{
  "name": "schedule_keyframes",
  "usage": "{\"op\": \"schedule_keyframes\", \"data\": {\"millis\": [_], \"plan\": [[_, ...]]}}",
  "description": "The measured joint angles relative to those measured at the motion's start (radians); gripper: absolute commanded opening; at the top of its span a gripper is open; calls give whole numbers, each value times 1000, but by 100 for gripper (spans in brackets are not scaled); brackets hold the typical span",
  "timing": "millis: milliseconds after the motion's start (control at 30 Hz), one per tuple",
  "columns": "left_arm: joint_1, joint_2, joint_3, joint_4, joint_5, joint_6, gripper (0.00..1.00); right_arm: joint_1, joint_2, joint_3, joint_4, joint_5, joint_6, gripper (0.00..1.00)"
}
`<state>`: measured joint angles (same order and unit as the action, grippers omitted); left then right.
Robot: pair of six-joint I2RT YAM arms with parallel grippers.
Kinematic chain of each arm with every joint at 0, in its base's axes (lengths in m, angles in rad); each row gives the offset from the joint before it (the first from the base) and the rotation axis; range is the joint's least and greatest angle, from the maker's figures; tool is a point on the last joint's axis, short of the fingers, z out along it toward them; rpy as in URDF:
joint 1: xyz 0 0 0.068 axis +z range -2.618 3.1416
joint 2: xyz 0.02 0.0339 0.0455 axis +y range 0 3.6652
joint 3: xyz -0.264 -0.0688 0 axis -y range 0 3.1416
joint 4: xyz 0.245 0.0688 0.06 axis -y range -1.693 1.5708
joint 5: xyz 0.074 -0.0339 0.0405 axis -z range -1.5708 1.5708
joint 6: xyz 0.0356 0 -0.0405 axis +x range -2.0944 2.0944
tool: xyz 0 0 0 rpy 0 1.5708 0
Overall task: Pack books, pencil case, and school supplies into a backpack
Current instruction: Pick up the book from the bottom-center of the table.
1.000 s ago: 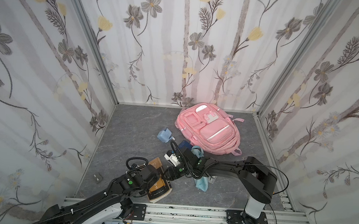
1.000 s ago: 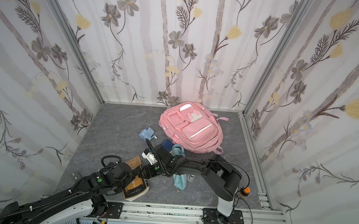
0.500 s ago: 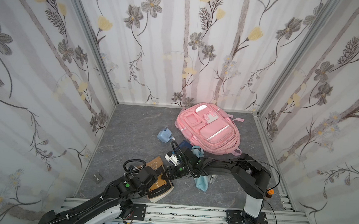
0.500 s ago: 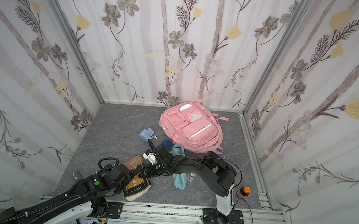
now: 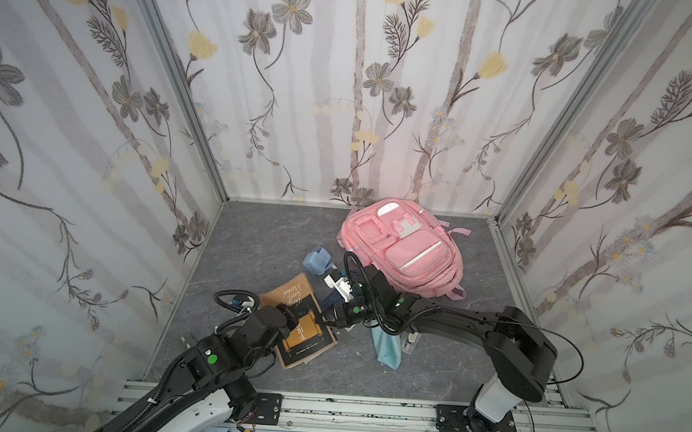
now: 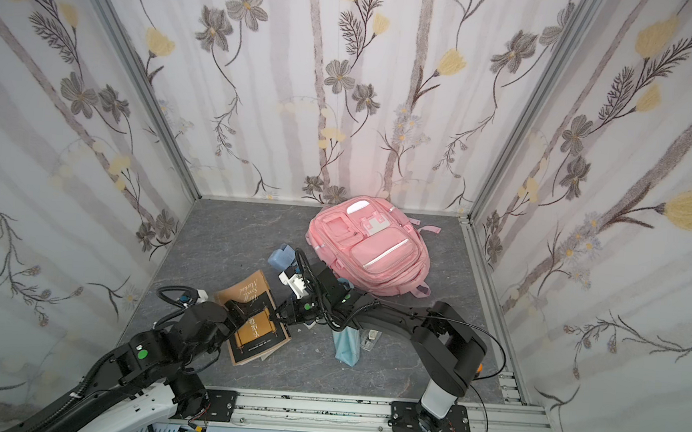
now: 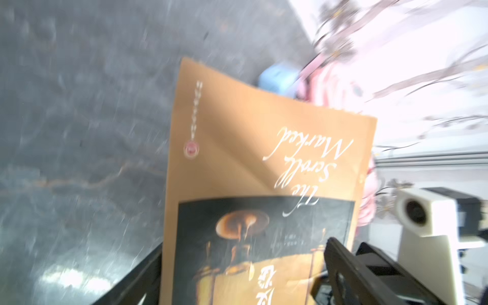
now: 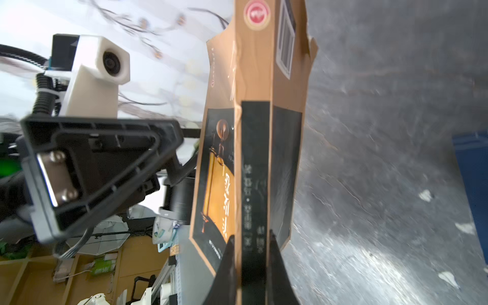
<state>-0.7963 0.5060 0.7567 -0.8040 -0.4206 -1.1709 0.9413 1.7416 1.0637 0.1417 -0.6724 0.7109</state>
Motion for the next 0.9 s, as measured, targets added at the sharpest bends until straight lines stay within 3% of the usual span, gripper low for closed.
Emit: {"op": "schedule_keyframes", "data": {"millis": [100, 200, 367, 633, 900], "plan": [[2, 6, 164, 48, -78, 225, 96, -32, -142, 27, -19, -15, -30, 0], [2, 73, 323, 103, -84, 430, 97, -112, -287, 40, -34, -6, -60, 0], [5, 273, 556, 177, 56, 634, 99, -298, -486, 62, -85, -5, -115, 0], [26, 556, 622, 415, 538, 698, 100, -586, -623, 177, -142, -199, -238, 0], [82, 679, 602, 798, 913, 569, 100, -700, -662, 222, -204, -363, -275, 0]]}}
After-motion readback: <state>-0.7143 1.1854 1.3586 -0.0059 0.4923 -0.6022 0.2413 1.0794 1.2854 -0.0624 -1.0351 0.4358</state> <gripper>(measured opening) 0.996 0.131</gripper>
